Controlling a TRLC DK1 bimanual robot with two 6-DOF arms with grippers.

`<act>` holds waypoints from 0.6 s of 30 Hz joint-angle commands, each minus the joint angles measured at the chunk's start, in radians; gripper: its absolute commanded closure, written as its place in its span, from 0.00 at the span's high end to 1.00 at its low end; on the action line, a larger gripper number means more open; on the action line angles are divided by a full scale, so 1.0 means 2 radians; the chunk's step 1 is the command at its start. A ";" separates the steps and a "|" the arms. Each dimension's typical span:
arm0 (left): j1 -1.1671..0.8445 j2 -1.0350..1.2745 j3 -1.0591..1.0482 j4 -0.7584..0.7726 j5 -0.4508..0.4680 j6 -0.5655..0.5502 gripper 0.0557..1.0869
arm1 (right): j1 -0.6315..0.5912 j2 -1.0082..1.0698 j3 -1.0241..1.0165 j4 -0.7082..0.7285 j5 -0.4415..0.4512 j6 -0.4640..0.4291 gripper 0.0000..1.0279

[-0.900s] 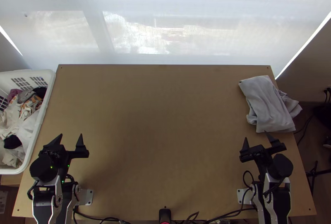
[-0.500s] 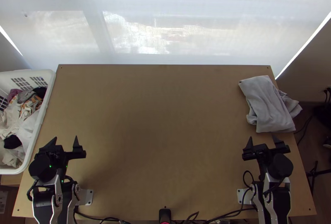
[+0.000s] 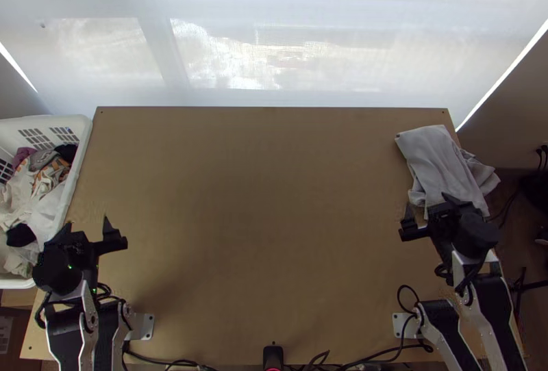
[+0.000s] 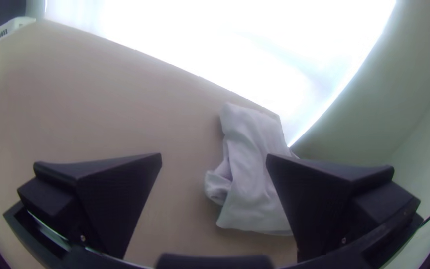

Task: Fold the t-shirt

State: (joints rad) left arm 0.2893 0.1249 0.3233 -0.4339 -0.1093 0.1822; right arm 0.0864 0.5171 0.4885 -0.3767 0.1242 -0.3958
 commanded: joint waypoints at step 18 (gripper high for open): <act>0.119 0.442 0.341 0.024 -0.041 -0.134 0.95 | 0.073 0.258 0.485 -0.397 -0.015 0.100 0.95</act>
State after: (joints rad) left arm 0.4465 0.8261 0.8845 -0.3725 -0.1696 -0.0692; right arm 0.2142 0.9421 1.2648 -1.0031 0.0971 -0.2134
